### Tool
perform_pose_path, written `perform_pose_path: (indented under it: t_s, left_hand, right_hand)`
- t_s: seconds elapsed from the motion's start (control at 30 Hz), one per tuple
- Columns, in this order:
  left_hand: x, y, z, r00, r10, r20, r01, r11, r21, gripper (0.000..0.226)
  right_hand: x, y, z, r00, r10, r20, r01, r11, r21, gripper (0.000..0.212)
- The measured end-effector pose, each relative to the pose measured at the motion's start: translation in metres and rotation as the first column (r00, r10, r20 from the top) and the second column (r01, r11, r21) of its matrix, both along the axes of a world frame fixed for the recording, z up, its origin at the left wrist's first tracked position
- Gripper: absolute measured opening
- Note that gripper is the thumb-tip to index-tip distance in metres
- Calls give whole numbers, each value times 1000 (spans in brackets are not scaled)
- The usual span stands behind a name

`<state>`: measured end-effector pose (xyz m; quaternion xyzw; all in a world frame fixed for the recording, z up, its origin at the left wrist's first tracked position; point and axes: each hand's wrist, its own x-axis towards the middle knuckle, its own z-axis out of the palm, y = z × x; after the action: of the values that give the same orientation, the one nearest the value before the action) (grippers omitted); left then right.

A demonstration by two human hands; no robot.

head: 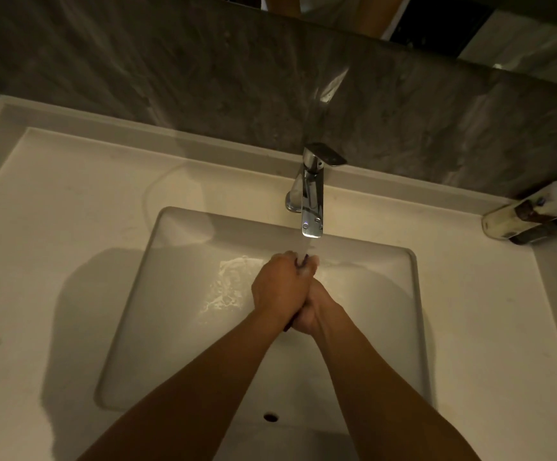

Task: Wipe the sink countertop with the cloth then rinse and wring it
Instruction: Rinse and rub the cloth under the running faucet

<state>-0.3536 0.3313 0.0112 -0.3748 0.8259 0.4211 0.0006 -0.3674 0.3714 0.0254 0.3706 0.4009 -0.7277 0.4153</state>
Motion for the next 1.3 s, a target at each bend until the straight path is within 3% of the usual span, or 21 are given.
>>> perform_pose_path:
  t_s: [0.03,0.1,0.2,0.3,0.4,0.43,0.5,0.6,0.7,0.77,0.8,0.87,0.9,0.97,1.1,1.2,1.3]
  left_hand:
    - [-2,-4,-2,1000,13,8,-14,1000,24,42]
    - [-3,-12,-7,1000,26,15,-27,999,44,37]
    - [-7,-27,-13,998,63,19,-66,976,208,45]
    - [-6,-44,-24,983,169,76,-184,933,311,47]
    - [1,-56,-39,962,260,87,-273,883,382,45]
    - [3,-57,-43,960,273,68,-276,863,424,39]
    - [6,-55,-39,958,285,18,-250,810,530,15]
    - [7,-34,-19,985,172,-30,-128,827,547,19]
    - [8,-6,2,996,56,-66,-14,855,518,19]
    - [7,5,9,994,-3,-108,45,922,384,24]
    - [6,7,9,992,-43,-121,73,962,262,25]
    - [1,2,10,990,-87,-111,94,994,55,27]
    - [-3,-2,9,991,-78,-105,80,997,13,31]
    - [-11,-12,4,997,-55,-63,55,998,2,39]
    - [-19,-30,-14,999,29,-33,-26,996,89,38]
    - [-22,-39,-26,995,102,-15,-98,978,185,47]
    - [-19,-48,-42,978,169,124,-196,946,258,48]
  right_hand:
    - [-2,3,-3,997,17,74,-8,993,-117,36]
    - [-12,9,-14,985,168,43,-167,986,-25,41]
    - [-11,7,-16,934,345,-92,-321,925,204,37]
    - [-6,13,-19,811,505,-296,-323,808,494,40]
    - [-3,33,-36,725,531,-439,-219,782,584,20]
    - [-3,38,-39,754,470,-459,-164,811,562,14]
    - [-9,44,-45,846,302,-440,-67,878,474,29]
    - [-17,46,-45,959,139,-246,-61,952,299,26]
    - [-16,39,-42,986,130,-100,-120,988,102,40]
    - [-7,20,-35,986,48,-157,-41,998,46,39]
    - [-3,8,-30,973,-19,-230,41,995,93,36]
    - [-8,-8,-16,978,-94,-186,110,991,81,31]
    - [-6,-10,-14,977,-53,-208,56,998,10,33]
    - [-12,-2,-14,995,83,-56,-87,993,-76,38]
    - [-22,6,-20,937,349,19,-347,925,151,28]
    - [-23,1,-20,854,512,-88,-451,815,365,27]
    - [-24,7,-23,648,714,-266,-373,601,707,35]
